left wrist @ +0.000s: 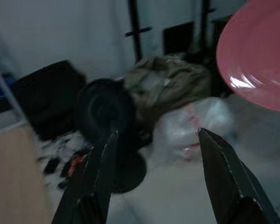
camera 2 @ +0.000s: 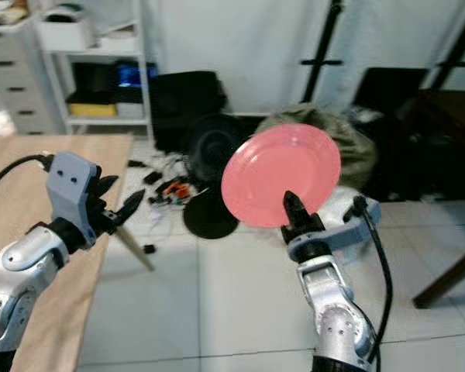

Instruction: Setting the table

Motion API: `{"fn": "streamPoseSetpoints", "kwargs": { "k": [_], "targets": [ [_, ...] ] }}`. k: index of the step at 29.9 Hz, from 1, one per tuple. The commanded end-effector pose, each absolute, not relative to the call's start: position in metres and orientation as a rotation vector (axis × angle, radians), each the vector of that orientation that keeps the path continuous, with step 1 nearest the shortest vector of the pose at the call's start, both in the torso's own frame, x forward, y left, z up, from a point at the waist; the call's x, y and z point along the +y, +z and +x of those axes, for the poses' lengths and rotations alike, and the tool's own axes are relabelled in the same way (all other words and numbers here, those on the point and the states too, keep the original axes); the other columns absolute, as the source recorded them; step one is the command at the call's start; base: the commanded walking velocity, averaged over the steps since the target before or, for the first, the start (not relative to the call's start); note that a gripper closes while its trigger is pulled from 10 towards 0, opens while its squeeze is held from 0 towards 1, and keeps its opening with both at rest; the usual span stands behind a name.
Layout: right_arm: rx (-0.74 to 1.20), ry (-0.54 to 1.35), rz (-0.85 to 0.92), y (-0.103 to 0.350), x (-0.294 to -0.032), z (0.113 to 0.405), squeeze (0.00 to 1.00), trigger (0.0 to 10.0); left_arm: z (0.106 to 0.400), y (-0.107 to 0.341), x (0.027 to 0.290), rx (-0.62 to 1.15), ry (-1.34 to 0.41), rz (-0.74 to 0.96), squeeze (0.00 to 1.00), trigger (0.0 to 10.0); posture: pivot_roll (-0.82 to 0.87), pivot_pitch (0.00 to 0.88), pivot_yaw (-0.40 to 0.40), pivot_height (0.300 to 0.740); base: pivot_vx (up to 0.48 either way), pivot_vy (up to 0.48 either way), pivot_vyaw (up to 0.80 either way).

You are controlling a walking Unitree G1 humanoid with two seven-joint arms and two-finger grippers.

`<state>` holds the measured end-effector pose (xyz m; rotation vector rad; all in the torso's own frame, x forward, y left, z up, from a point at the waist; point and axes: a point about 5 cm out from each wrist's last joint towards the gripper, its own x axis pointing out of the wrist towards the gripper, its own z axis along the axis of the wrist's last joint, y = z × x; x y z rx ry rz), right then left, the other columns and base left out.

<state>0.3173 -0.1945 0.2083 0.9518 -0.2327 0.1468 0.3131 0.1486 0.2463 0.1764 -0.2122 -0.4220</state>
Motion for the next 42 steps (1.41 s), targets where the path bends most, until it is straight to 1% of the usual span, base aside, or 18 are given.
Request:
{"fn": "streamPoseSetpoints", "kwargs": {
  "k": [1, 22, 28, 35, 40, 42],
  "targets": [
    [-0.226, 0.137, 0.964, 0.205, -0.194, 0.317, 0.0, 10.0, 0.313, 0.242, 0.151, -0.198, -0.417, 0.171, 0.0, 10.0, 0.13, 0.085, 0.044, 0.74, 0.0, 0.0, -0.78],
    [-0.232, 0.137, 0.972, 0.206, -0.195, 0.318, 0.0, 10.0, 0.318, 0.24, 0.152, -0.187, -0.404, 0.139, 0.0, 10.0, 0.12, 0.083, 0.045, 0.74, 0.0, 0.0, -0.78],
    [-0.231, 0.136, 0.974, 0.206, -0.194, 0.317, 0.0, 10.0, 0.318, 0.238, 0.152, -0.177, -0.401, 0.108, 0.0, 10.0, 0.12, 0.084, 0.045, 0.74, 0.0, 0.0, -0.78],
    [-0.224, 0.137, 0.979, 0.204, -0.194, 0.317, 0.0, 10.0, 0.319, 0.229, 0.159, -0.136, -0.365, 0.051, 0.0, 10.0, 0.12, 0.083, 0.043, 0.74, 0.0, 0.0, -0.78],
    [-0.203, 0.168, 0.982, 0.202, -0.192, 0.317, 0.0, 10.0, 0.319, 0.223, 0.162, -0.109, -0.348, 0.026, 0.0, 10.0, 0.12, 0.082, 0.043, 0.74, 0.0, 0.0, -0.78],
    [-0.156, 0.233, 0.985, 0.198, -0.185, 0.316, 0.0, 10.0, 0.319, 0.215, 0.166, -0.082, -0.332, 0.029, 0.0, 10.0, 0.12, 0.082, 0.043, 0.74, 0.0, 0.0, -0.78]
  ]
}}
